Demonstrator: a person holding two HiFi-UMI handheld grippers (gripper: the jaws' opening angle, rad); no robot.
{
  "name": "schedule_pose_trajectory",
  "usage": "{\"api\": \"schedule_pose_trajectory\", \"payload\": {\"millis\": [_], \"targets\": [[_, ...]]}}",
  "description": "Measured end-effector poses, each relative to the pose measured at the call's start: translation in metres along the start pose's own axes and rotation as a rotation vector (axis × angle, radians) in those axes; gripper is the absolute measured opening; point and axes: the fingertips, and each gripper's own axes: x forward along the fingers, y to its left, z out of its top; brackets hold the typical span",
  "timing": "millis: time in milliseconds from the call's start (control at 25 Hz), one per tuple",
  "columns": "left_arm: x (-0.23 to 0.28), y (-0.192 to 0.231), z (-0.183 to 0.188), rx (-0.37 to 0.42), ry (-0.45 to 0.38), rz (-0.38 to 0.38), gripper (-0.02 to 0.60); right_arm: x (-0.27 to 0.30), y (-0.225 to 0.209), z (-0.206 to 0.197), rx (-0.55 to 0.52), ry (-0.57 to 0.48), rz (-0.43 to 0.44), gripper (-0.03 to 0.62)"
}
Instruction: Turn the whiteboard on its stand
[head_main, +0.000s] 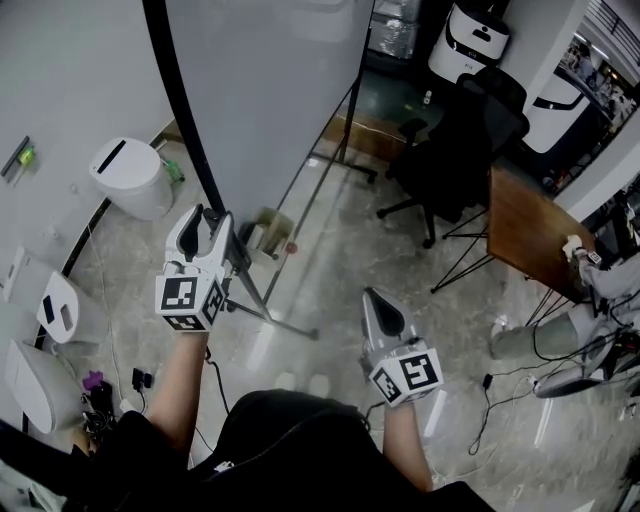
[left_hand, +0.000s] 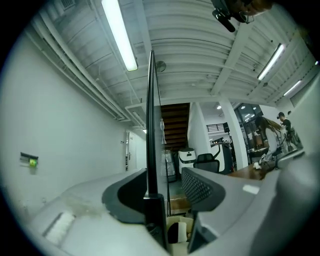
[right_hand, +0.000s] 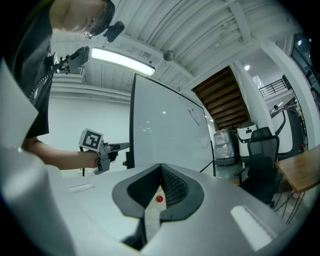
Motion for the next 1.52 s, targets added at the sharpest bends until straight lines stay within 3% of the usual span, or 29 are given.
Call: {"api": "schedule_pose_trajectory", "payload": {"millis": [320, 960, 1240, 1520], "targets": [[0.006, -0.05, 0.022, -0.01, -0.041, -0.112, 0.123, -0.006, -0.009, 0.01, -0.005, -0.015, -0.019, 0.006], [0.023, -0.161, -0.011, -0.112, 0.011, -0.338, 0.005, -0.001, -0.018, 0.021, -0.062, -0.022, -0.056, 0.006], [0.02, -0.182, -0.036, -0.162, 0.066, -0.383, 0.004, 0.002, -0.016, 0.015, -0.064, -0.002, -0.067, 0.006], [0.013, -0.19, -0.055, -0.165, 0.092, -0.412, 0.003, 0.003, -0.019, 0.012, -0.072, 0.017, -0.07, 0.006]]}}
